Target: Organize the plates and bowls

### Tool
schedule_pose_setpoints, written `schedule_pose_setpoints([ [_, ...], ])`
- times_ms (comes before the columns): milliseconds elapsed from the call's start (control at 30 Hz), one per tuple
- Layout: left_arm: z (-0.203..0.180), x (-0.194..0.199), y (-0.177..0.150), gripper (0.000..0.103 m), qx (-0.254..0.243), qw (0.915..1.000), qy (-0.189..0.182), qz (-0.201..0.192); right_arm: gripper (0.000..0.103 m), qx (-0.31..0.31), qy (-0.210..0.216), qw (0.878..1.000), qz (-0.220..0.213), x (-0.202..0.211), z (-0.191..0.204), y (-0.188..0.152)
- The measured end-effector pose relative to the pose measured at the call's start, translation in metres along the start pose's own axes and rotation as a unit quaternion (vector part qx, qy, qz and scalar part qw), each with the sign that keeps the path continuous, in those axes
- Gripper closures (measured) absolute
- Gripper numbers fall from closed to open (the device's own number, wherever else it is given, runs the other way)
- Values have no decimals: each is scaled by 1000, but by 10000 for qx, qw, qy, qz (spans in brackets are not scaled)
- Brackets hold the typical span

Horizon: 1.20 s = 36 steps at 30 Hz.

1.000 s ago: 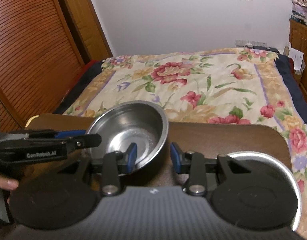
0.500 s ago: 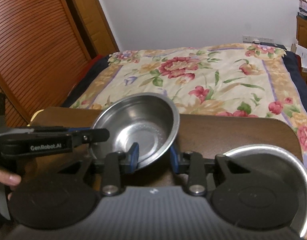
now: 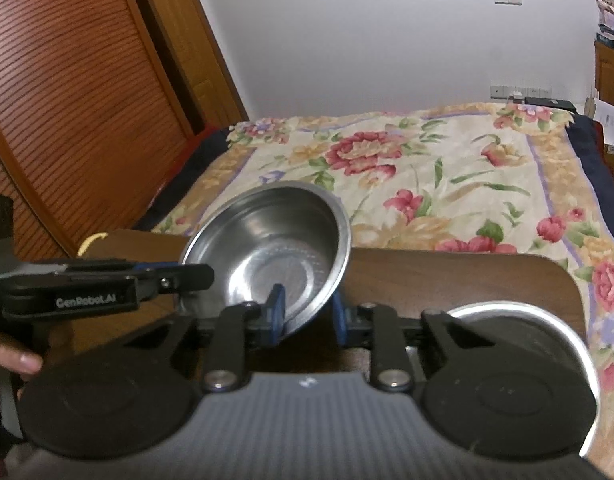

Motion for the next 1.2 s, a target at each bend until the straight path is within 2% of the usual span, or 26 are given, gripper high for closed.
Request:
schedule_pose_setpoints([
  [333, -26, 42, 17, 82, -233, 9994, 8, -263, 77, 50, 30, 9995, -298, 40, 11, 7],
  [667, -42, 88, 16, 82, -350, 9984, 21, -434, 77, 169, 127, 9984, -528, 73, 28, -1],
  [1200, -68, 155, -19, 81, -494, 9972, -124, -554, 77, 302, 113, 9977, -590, 117, 48, -37],
])
Point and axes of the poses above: each gripper's, at about its wrist camera, not at the fingertips, and x roughly against the way its jaws point, z to its left, y to its top, the point moved 10 cm from there along -x, roughly the way its jaws point, and after that the axes turned 13 degrees about -x, right-handed, at the moved point
